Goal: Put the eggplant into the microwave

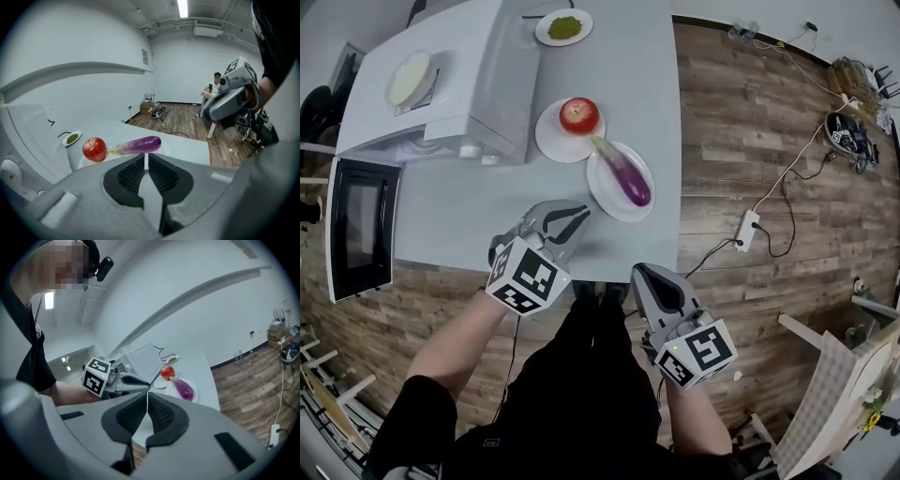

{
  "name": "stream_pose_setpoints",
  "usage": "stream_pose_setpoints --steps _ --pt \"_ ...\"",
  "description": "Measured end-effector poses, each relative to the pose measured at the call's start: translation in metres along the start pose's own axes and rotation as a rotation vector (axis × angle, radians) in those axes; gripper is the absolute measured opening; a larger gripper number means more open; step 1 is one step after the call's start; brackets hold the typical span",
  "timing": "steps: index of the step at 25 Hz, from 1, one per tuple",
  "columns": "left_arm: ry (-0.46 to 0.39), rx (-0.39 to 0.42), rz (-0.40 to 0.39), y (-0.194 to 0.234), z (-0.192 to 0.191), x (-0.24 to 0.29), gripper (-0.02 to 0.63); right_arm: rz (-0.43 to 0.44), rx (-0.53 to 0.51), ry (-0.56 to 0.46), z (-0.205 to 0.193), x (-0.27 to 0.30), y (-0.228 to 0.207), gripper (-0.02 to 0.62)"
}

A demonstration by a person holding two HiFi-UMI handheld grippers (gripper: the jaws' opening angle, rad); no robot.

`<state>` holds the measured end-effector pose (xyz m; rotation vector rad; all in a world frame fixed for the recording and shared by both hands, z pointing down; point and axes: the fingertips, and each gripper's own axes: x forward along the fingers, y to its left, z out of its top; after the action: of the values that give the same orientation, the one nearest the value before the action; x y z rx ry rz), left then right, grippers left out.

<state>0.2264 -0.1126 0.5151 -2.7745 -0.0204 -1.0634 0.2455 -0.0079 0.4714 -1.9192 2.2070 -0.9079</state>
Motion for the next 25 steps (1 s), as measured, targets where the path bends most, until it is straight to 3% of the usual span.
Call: stream_pose_setpoints --steps 6,16,25 --pt "0.074 0.078 -0.036 -0.001 -0.019 0.026 0.045 -0.012 0.017 -0.013 -0.012 0.002 -0.016 0.017" --pt "0.182 0.448 -0.005 0.003 -0.047 0.055 0.080 -0.018 0.030 -0.007 -0.037 -0.001 -0.024 0.017" --pt "0.180 0.623 -0.020 0.004 -0.048 0.074 0.109 -0.039 0.036 -0.023 -0.045 0.001 -0.032 0.017"
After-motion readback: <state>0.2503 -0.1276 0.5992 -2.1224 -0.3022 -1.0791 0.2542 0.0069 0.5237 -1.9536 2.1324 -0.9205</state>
